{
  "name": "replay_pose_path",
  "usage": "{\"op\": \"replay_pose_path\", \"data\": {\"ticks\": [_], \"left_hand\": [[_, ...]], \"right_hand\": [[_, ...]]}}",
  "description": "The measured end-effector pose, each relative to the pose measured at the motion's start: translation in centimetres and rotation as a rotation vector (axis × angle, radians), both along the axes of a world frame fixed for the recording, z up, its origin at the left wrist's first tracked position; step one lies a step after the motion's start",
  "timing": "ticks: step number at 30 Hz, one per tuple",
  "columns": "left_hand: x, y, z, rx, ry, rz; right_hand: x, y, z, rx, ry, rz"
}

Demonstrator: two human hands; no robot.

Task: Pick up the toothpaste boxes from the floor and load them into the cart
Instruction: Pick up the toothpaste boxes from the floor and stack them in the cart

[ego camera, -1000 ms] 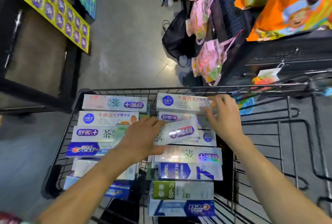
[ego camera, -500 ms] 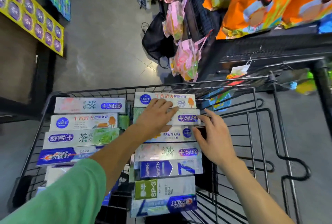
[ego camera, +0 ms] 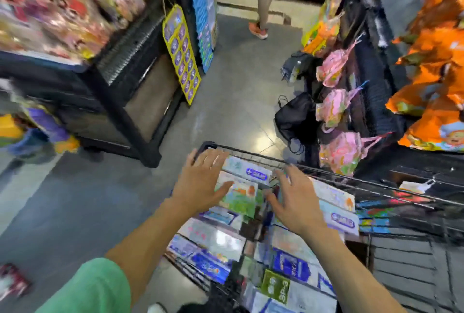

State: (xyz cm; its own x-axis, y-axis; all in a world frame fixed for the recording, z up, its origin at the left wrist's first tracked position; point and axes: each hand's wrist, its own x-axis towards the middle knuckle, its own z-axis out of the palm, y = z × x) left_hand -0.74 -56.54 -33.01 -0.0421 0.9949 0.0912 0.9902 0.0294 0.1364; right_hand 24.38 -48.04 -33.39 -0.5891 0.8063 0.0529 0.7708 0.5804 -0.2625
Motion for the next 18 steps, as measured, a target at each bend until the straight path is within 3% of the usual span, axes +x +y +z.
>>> {"op": "replay_pose_path", "data": {"ticks": [9, 18], "left_hand": [[-23.1, -22.3, 7.8, 0.13, 0.144, 0.412], [-36.6, -48.2, 7.0, -0.053, 0.124, 1.003]], "right_hand": [[-29.7, -11.0, 8.3, 0.171, -0.012, 0.409], [-54.8, -28.6, 10.0, 0.199, 0.034, 0.897]]}}
